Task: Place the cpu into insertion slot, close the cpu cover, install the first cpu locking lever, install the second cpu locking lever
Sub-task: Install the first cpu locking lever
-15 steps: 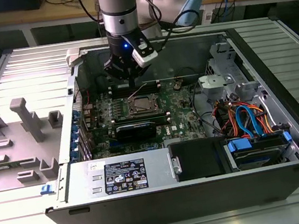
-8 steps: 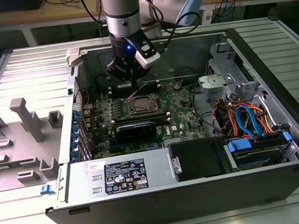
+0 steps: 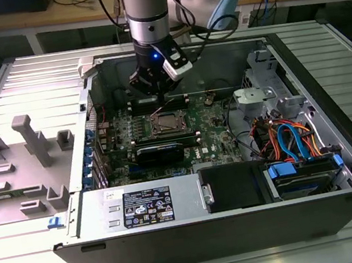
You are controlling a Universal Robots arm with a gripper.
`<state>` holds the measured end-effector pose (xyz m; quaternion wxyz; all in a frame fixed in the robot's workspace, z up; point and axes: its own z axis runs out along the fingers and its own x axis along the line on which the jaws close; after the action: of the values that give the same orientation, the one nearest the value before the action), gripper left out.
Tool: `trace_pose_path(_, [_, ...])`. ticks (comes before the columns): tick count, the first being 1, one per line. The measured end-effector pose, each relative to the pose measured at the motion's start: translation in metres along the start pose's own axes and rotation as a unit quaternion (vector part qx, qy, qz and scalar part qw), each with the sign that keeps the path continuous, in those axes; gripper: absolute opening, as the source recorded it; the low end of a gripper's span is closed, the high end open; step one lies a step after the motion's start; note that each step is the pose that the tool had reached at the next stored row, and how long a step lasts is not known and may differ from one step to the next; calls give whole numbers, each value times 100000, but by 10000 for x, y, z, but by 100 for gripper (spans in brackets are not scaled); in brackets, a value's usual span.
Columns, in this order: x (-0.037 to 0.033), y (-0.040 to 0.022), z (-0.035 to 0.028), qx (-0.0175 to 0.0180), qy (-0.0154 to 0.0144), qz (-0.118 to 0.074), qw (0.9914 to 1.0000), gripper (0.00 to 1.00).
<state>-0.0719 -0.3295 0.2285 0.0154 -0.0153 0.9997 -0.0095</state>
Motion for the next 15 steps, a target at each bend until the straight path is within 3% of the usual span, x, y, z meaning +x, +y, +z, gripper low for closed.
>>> trace_pose_path(9, [-132,-3,0,63,10,479,99999,11])
trace_pose_path(15, [-146,-1,8,78,22,535,99999,11])
